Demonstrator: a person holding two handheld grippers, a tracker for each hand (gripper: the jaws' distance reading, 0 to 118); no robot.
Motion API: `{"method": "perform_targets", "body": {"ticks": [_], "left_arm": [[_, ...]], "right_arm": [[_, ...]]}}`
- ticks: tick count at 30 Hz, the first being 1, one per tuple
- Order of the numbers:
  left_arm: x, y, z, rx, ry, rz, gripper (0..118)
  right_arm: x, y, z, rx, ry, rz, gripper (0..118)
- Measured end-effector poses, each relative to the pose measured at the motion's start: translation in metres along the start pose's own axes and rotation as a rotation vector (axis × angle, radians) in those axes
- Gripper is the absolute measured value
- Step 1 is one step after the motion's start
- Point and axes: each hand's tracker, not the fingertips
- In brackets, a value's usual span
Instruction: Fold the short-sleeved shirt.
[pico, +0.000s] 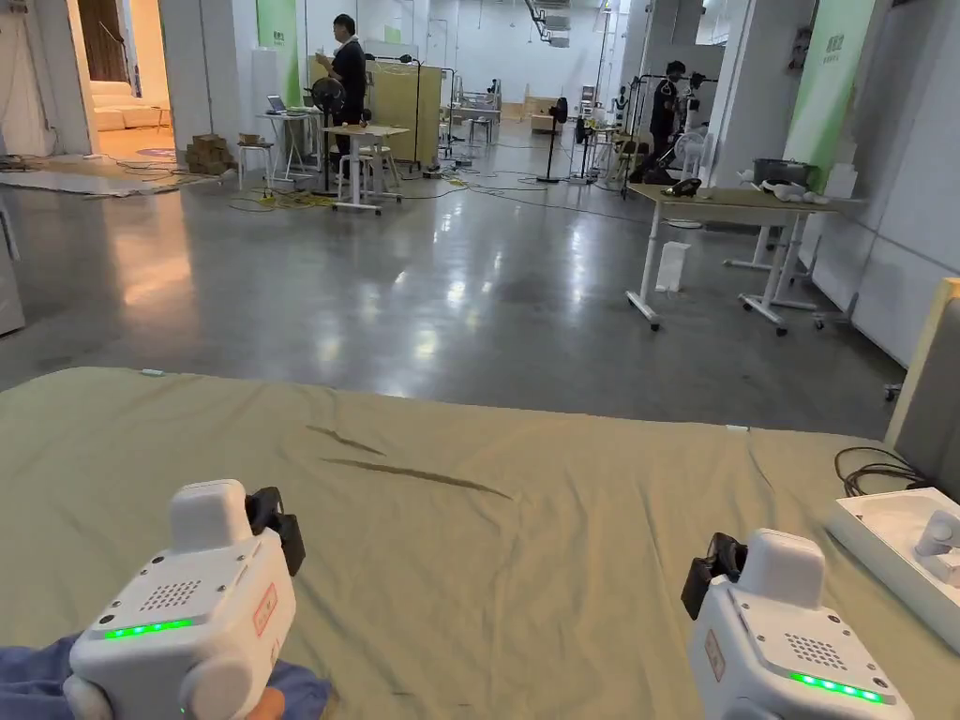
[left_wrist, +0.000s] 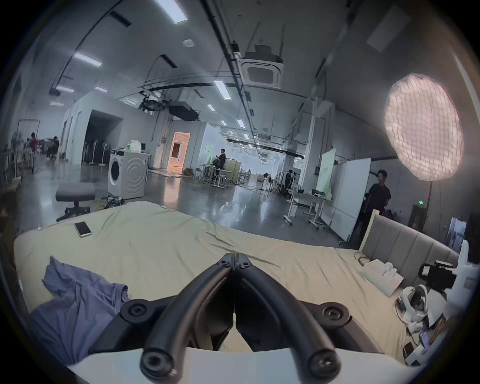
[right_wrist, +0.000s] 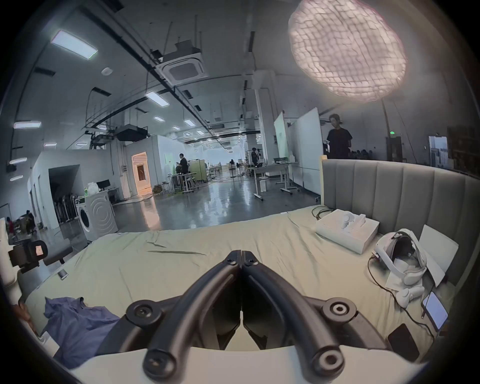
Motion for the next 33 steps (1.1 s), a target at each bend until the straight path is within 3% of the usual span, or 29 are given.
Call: {"method": "perform_targets", "body": {"ticks": [3, 7, 10, 20, 24, 26, 27, 28, 29, 33], "left_arm": [[0.002, 0.000, -0.003, -0.020, -0.004, -0.079, 1], [0.006, 0.001, -0.005, -0.064, -0.003, -0.219, 1], [0.004, -0.002, -0.008, -0.124, 0.012, -0.274, 1], [-0.072, -0.027, -0.010, -0.535, 0.093, -0.254, 1], [-0.125, -0.044, -0.010, -0.693, 0.103, -0.163, 4], [-0.150, -0.051, -0.014, -0.756, 0.141, -0.128, 22], [-0.162, -0.055, -0.016, -0.792, 0.149, -0.110, 37], [-0.171, -0.058, -0.018, -0.821, 0.147, -0.090, 61], [-0.181, -0.061, -0.021, -0.852, 0.148, -0.067, 68], [-0.214, -0.073, -0.029, -0.925, 0.178, -0.034, 68]], "right_arm": [[0.000, 0.000, 0.000, -0.011, -0.002, 0.021, 0], [-0.010, -0.003, 0.003, -0.005, -0.015, 0.140, 0], [-0.017, -0.004, 0.004, -0.014, -0.014, 0.177, 0], [-0.037, -0.026, -0.006, -0.107, 0.027, 0.212, 0], [-0.045, -0.042, -0.012, -0.149, 0.039, 0.216, 0], [-0.048, -0.048, -0.015, -0.168, 0.043, 0.222, 0], [-0.050, -0.051, -0.016, -0.179, 0.049, 0.220, 0], [-0.051, -0.052, -0.017, -0.190, 0.053, 0.218, 0], [-0.053, -0.055, -0.018, -0.201, 0.055, 0.219, 0], [-0.056, -0.062, -0.021, -0.224, 0.059, 0.235, 0]]}}
